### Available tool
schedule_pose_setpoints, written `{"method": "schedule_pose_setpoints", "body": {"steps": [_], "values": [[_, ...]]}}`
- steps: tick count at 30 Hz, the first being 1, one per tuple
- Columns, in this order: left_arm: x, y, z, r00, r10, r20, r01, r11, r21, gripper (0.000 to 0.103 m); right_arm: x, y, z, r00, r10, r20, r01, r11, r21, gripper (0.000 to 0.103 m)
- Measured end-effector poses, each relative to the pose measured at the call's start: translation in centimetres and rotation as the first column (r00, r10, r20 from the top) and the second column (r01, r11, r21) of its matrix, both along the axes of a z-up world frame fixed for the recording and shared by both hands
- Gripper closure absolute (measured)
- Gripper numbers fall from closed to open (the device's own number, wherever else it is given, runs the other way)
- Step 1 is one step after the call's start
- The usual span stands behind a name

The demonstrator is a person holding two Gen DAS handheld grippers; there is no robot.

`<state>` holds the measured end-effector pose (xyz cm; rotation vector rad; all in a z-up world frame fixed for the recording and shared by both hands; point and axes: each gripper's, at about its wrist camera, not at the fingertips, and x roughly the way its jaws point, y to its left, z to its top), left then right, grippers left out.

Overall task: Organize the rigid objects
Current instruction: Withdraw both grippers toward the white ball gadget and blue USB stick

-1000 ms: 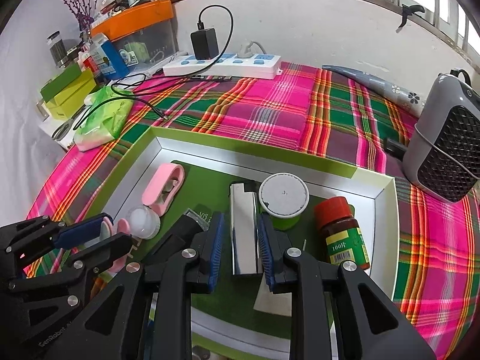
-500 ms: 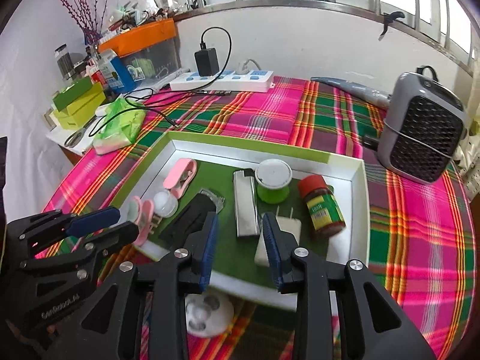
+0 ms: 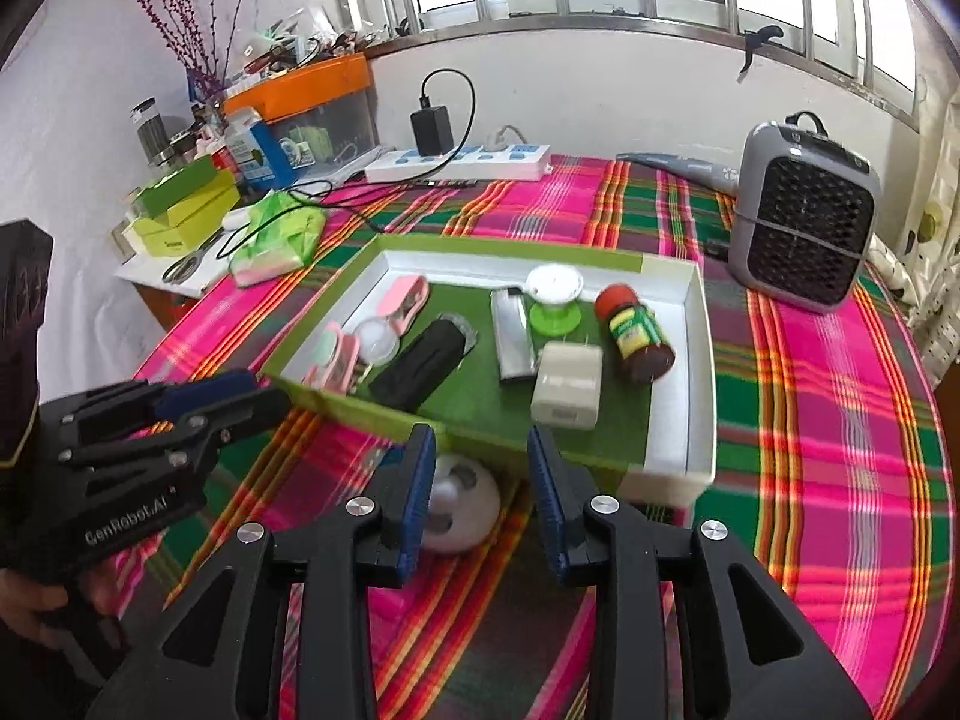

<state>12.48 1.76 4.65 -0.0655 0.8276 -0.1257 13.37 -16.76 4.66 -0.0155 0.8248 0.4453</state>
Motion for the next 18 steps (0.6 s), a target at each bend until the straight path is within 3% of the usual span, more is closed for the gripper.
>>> {"method": "schedule_pose_setpoints", "body": {"steps": [8,12,18], "values": [[-1.3,0.6,-0.9,1.0,-0.001,-0.021,0.001,1.0,-0.025,0.072,-0.7,0.1,-1.8,0.999,-0.003,-0.046,0.003,1.0,0.009,0.067],[-1.6,0.8,-1.0,1.0,-0.004,-0.02,0.003,0.999,-0.033,0.072,-1.0,0.4,-1.9,0.999,0.012,-0.048,-0.011,1.0,0.023,0.056],[-2.0,0.9,-1.4,1.0,-0.011,-0.027,0.01,0.999,-0.04,0.072,-0.7,0.8,-2.4,0.998,-0.009,-0.064,0.01,1.0,0.023,0.056]]}}
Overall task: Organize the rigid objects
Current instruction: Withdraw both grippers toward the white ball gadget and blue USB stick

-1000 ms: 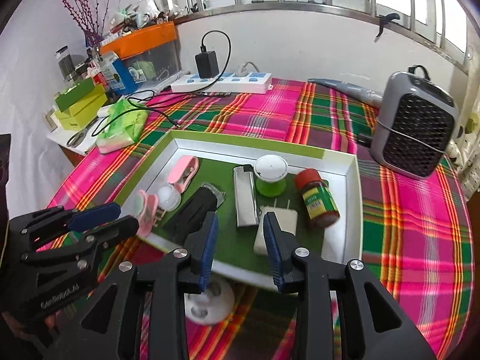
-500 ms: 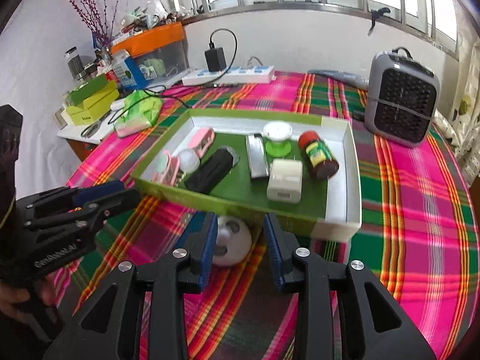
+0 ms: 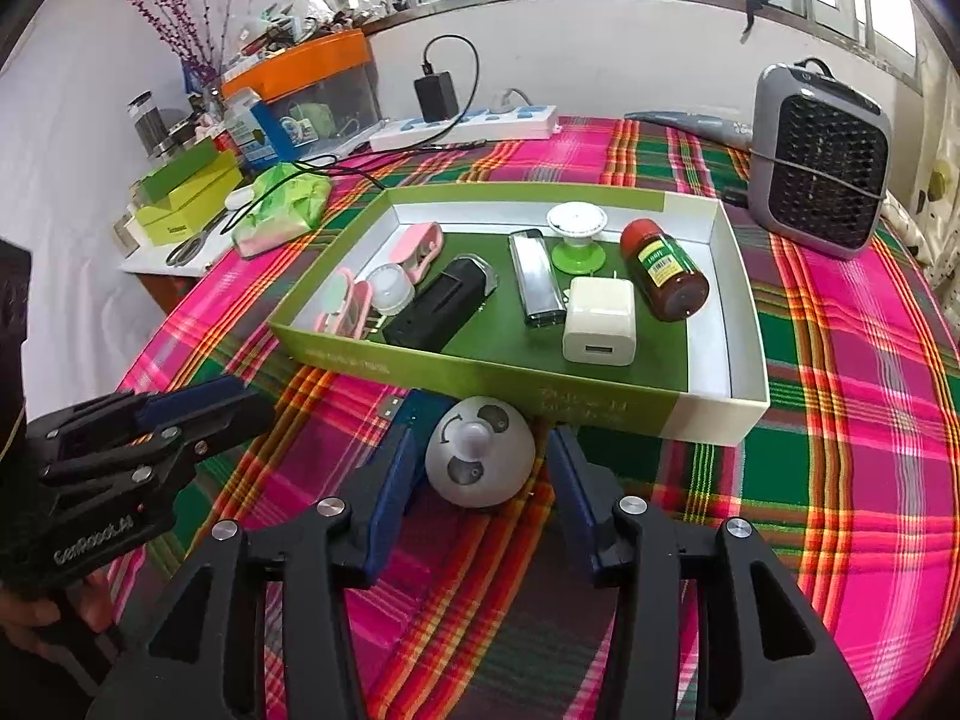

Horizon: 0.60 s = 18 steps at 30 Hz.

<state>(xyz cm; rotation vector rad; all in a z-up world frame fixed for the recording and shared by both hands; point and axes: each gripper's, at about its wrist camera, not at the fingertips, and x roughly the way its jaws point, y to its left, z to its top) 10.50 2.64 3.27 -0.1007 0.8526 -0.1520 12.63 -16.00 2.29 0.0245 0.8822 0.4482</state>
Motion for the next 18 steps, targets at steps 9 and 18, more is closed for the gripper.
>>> {"method": "schedule_pose_setpoints", "body": {"steps": [9,18], "values": [[-0.18,0.0,-0.11,1.0,-0.004,0.005,0.004,1.0,0.015,0.072,0.52,0.06,-0.38,1.0,-0.019,-0.017,0.019,1.0,-0.003,0.056],[-0.34,-0.09,0.01,1.0,-0.007,0.011,0.006,0.999,0.033,0.072,0.63,0.32,-0.49,1.0,-0.019,-0.021,0.019,1.0,-0.014,0.056]]}}
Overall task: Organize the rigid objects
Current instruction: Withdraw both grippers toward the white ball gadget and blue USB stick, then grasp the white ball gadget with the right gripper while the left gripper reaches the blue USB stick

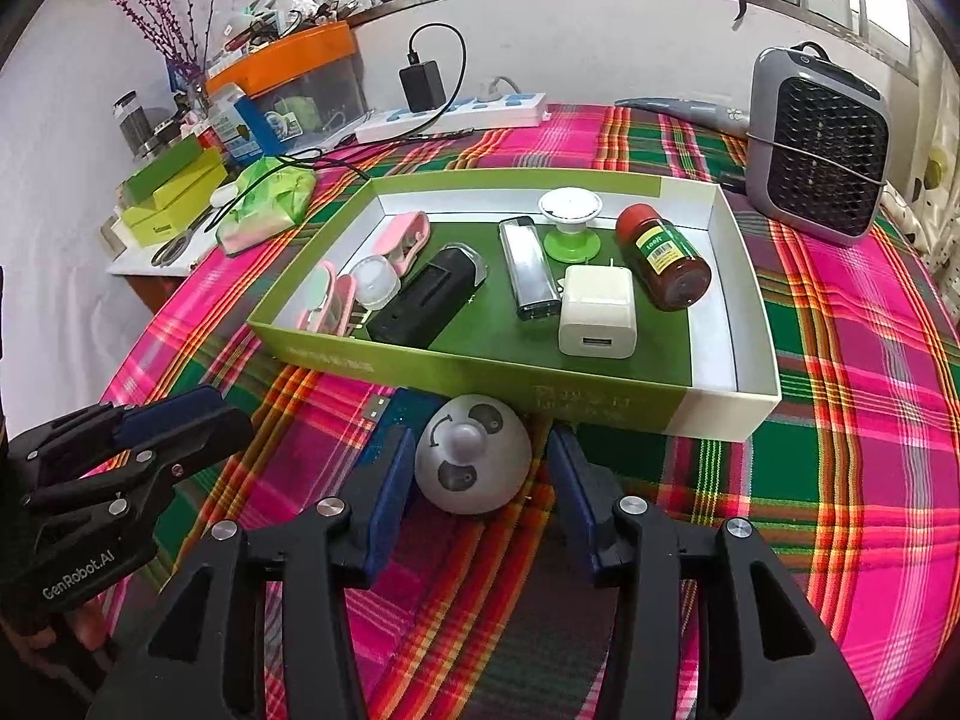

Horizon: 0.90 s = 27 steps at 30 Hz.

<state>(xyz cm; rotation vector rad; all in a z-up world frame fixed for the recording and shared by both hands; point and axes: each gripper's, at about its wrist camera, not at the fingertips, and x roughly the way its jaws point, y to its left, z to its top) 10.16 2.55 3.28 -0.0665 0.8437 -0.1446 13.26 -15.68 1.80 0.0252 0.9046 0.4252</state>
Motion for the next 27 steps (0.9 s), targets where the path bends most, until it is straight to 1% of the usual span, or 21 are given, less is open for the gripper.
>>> {"method": "schedule_pose_setpoints", "body": {"steps": [14,27], "values": [[-0.06,-0.01,-0.09,1.0,-0.003,0.0,0.003,1.0,0.002,0.072,0.26,0.19,-0.26,1.0,-0.011,-0.012,0.011,1.0,0.003,0.056],[-0.1,0.0,-0.21,1.0,-0.006,-0.003,0.006,1.0,0.0,0.072,-0.49,0.48,-0.16,1.0,-0.001,0.019,0.002,0.999,-0.051,0.056]]}}
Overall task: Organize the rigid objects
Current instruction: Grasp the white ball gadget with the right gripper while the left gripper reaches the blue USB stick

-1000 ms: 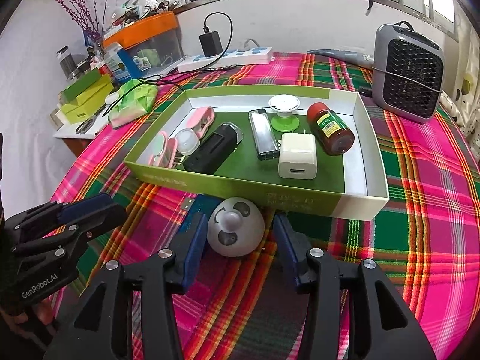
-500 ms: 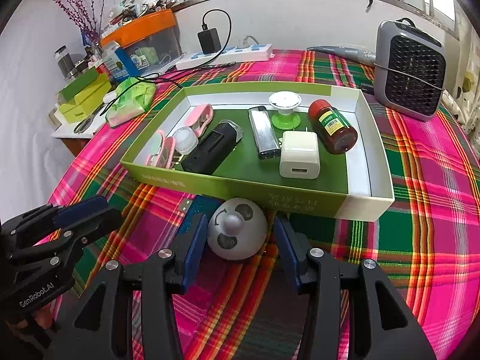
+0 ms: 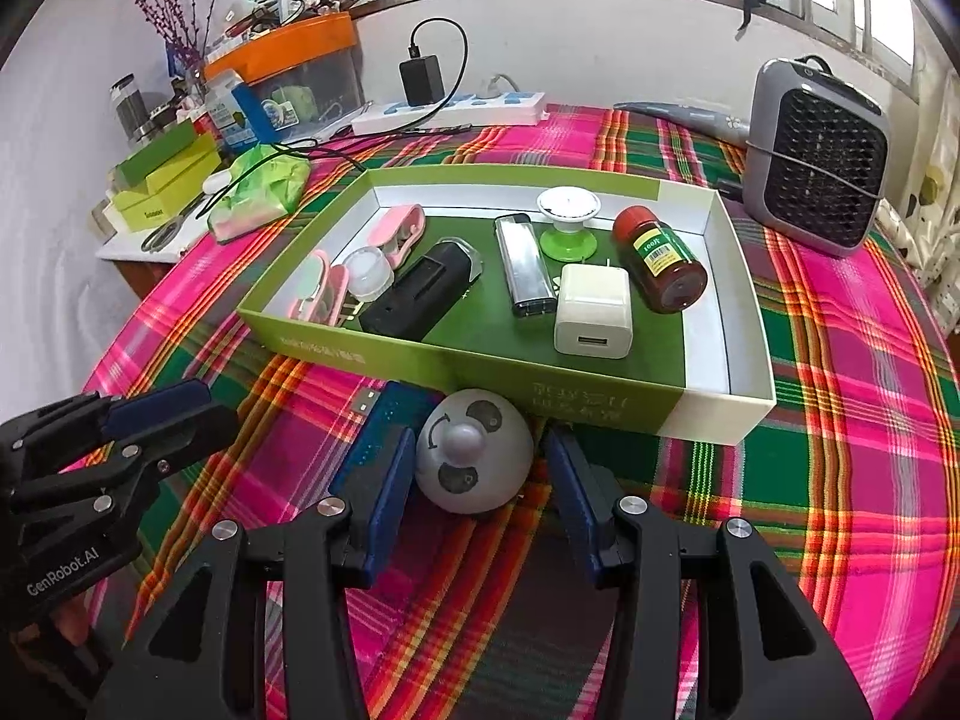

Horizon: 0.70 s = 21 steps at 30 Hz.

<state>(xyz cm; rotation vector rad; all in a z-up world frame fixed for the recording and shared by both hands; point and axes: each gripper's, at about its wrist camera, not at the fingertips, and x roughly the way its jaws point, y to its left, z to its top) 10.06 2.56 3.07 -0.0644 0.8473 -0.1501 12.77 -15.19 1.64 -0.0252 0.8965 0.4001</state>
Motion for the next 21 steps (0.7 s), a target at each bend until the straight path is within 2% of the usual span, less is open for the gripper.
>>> {"method": "schedule_pose_setpoints", "body": {"steps": [10,21], "values": [[-0.19,-0.21,-0.21,1.0,-0.002,-0.004,0.002,1.0,-0.003,0.072,0.85,0.53,-0.63,0.999,0.011,-0.032,-0.012,1.0,-0.016,0.056],[0.06,-0.72,-0.37,1.0,-0.01,-0.023,0.009,1.0,-0.008,0.072,0.62,0.39,-0.7,1.0,0.015,-0.012,-0.016,1.0,-0.026,0.057]]}}
